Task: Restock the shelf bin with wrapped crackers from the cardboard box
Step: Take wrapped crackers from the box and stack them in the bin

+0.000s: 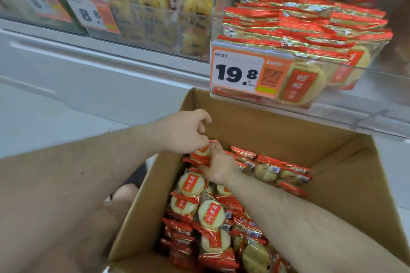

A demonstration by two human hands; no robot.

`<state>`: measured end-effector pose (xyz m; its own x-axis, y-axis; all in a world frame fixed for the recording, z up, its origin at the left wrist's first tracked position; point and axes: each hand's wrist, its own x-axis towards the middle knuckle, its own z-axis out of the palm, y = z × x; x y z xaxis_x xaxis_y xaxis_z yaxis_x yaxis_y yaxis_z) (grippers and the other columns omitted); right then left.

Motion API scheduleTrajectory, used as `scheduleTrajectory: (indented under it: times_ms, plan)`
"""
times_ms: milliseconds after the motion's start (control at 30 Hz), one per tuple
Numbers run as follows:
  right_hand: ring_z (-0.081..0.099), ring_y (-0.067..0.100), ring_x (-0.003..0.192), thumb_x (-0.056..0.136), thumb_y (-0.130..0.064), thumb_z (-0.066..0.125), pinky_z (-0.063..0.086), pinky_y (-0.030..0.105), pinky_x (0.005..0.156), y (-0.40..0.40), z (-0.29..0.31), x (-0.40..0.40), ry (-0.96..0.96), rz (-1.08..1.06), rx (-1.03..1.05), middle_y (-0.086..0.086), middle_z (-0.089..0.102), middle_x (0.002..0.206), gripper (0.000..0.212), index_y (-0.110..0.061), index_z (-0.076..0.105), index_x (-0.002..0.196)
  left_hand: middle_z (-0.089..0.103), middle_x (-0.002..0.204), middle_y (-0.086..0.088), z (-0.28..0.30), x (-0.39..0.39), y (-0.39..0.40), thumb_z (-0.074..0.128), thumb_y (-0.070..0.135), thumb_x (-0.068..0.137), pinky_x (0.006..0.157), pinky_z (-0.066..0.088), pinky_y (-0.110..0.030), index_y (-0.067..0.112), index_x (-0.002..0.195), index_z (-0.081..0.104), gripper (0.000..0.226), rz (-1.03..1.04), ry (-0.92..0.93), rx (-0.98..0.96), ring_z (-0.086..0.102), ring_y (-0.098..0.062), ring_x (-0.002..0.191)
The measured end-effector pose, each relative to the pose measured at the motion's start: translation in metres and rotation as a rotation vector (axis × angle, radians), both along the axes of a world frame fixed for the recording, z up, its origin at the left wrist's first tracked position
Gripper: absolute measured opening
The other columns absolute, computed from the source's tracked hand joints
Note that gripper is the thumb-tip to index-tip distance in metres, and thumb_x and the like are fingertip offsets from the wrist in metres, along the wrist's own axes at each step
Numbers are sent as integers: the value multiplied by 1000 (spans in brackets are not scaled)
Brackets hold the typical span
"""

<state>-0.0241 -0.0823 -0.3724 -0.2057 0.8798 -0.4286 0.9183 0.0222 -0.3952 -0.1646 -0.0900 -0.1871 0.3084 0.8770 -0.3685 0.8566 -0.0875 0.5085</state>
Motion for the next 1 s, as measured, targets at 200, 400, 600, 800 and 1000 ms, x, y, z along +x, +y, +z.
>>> scheduleTrajectory:
  times_ms: [200, 400, 600, 800, 1000]
  plan:
    - [65, 32, 101, 92, -32, 52, 54, 37, 76, -4, -17, -5, 93, -115, 179, 7, 70, 108, 32, -23, 57, 122, 55, 119, 12, -8, -5, 4, 61, 29, 90, 71, 39, -13, 26, 140, 40, 54, 91, 5, -81, 55, -5, 97]
    - [57, 5, 115, 97, -8, 55, 32, 2, 98, -46, 30, 16, 552, -311, 499, -2, 66, 121, 29, -7, 67, 124, 57, 125, 4, -7, -1, 5, 56, 36, 93, 95, 46, -30, 29, 147, 30, 60, 261, -125, -220, 57, -13, 107]
    - [38, -3, 136, 89, -15, 57, 29, 11, 110, -61, 78, 2, 817, -10, 557, -2, 47, 146, 53, -13, 49, 142, 57, 128, -9, -4, 1, 16, 57, 0, 92, 73, 59, -28, 29, 146, 35, 64, 541, -456, -431, 66, -22, 96]
    - [38, 28, 139, 88, -32, 56, 37, 32, 109, -23, 10, 2, 196, -99, 34, 9, 28, 159, 79, -21, 17, 156, 56, 101, -5, -1, -1, 9, 52, -10, 82, 52, 44, -24, 38, 119, 55, 61, 345, -134, -184, 59, -20, 75]
    - [52, 32, 121, 91, -30, 53, 42, 35, 96, -6, -15, -16, -197, 46, 63, 5, 56, 136, 47, -26, 50, 137, 55, 108, 4, -5, -10, 5, 63, -4, 81, 54, 48, -22, 42, 122, 52, 62, 216, -93, -179, 61, -16, 82]
